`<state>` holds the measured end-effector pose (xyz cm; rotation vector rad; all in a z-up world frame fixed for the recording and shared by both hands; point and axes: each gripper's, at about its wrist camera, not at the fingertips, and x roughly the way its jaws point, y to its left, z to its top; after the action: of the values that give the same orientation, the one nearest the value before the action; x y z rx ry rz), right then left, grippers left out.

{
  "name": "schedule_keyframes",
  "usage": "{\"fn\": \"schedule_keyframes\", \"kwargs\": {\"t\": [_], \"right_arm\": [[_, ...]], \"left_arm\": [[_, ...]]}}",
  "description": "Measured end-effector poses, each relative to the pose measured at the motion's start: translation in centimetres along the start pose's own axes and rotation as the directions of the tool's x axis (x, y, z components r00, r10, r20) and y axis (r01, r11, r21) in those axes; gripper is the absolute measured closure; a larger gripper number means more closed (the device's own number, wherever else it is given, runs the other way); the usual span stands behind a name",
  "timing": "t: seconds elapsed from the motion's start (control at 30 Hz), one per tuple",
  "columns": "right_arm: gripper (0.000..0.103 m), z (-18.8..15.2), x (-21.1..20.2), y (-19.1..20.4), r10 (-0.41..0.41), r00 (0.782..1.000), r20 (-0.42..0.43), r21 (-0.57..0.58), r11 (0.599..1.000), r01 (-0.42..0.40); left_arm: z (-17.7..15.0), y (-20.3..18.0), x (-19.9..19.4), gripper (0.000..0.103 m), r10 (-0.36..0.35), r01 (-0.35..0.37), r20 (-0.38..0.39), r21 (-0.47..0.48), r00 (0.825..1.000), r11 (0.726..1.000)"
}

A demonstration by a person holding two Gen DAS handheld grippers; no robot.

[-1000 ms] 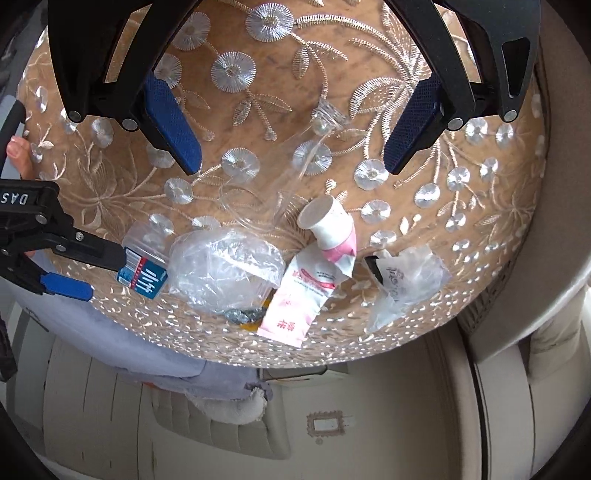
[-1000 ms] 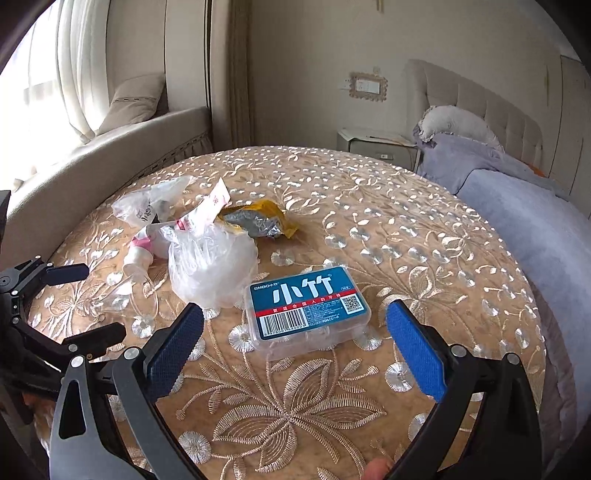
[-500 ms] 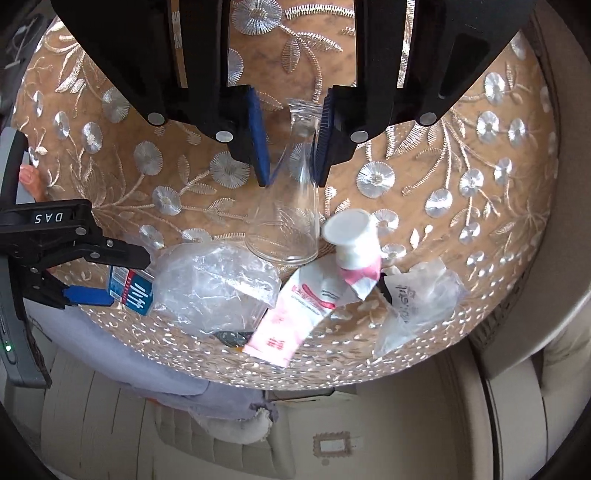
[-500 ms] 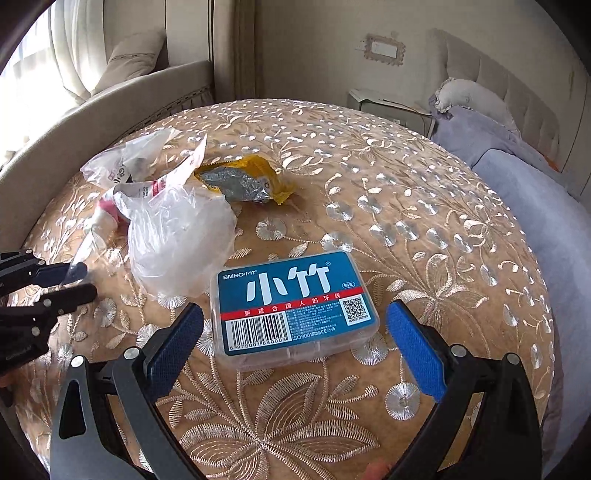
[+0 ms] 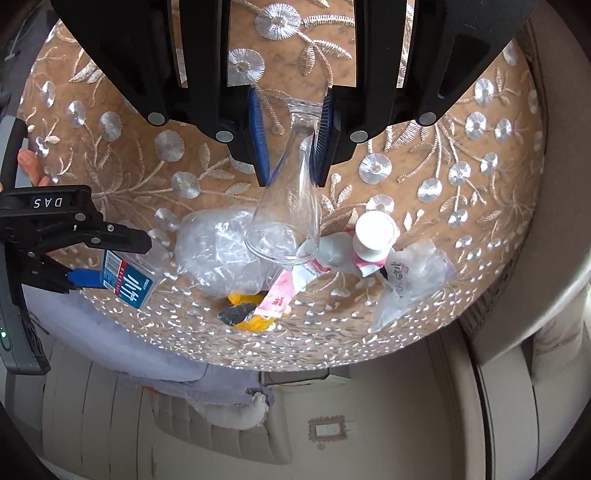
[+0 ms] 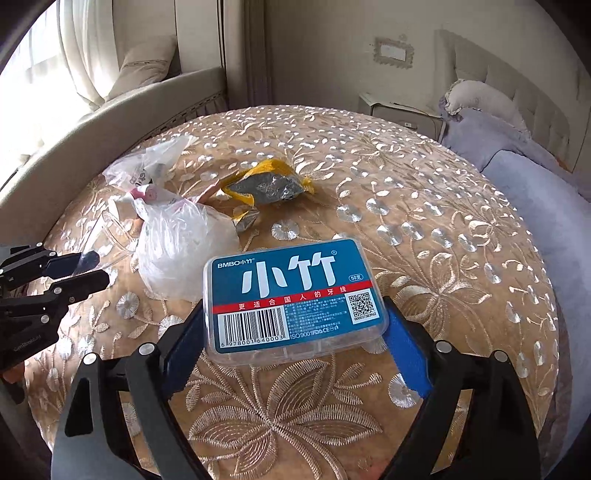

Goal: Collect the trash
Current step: 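Grasp the clear plastic cup with the left tool while the right tool grasps the blue toothpick box, then carry the plastic cup and toothpick box over the white trash bin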

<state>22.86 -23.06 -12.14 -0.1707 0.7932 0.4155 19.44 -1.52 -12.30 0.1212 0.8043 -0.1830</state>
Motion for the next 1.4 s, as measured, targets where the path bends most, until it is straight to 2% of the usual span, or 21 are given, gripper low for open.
{"fn": "schedule_keyframes", "kwargs": {"t": [0.37, 0.63, 0.83, 1.07, 1.4], "right_arm": [[0.015, -1.7, -7.2, 0.7, -0.044, 0.988, 0.146, -0.010, 0.999, 0.046], [0.015, -3.8, -12.0, -0.6, -0.090, 0.973, 0.214, 0.027, 0.996, 0.086], [0.015, -6.1, -15.1, -2.7, -0.160, 0.955, 0.250, 0.091, 0.986, 0.142], [0.015, -9.4, -18.2, -6.2, -0.261, 0.931, 0.256, 0.188, 0.958, 0.216], [0.015, -14.1, -21.2, -10.6, -0.395, 0.889, 0.233, 0.321, 0.894, 0.313]], "left_arm": [[1.0, -4.6, -3.4, 0.079, -0.071, 0.068, 0.082, 0.030, 0.994, 0.997], [1.9, -10.2, -5.4, 0.079, -0.114, 0.100, 0.144, 0.099, 0.983, 0.990], [2.2, -15.1, -6.0, 0.079, -0.163, 0.134, 0.164, 0.172, 0.973, 0.976], [2.0, -20.7, -6.1, 0.079, -0.230, 0.185, 0.156, 0.261, 0.961, 0.947], [1.4, -29.1, -5.6, 0.079, -0.305, 0.239, 0.112, 0.397, 0.946, 0.886]]}}
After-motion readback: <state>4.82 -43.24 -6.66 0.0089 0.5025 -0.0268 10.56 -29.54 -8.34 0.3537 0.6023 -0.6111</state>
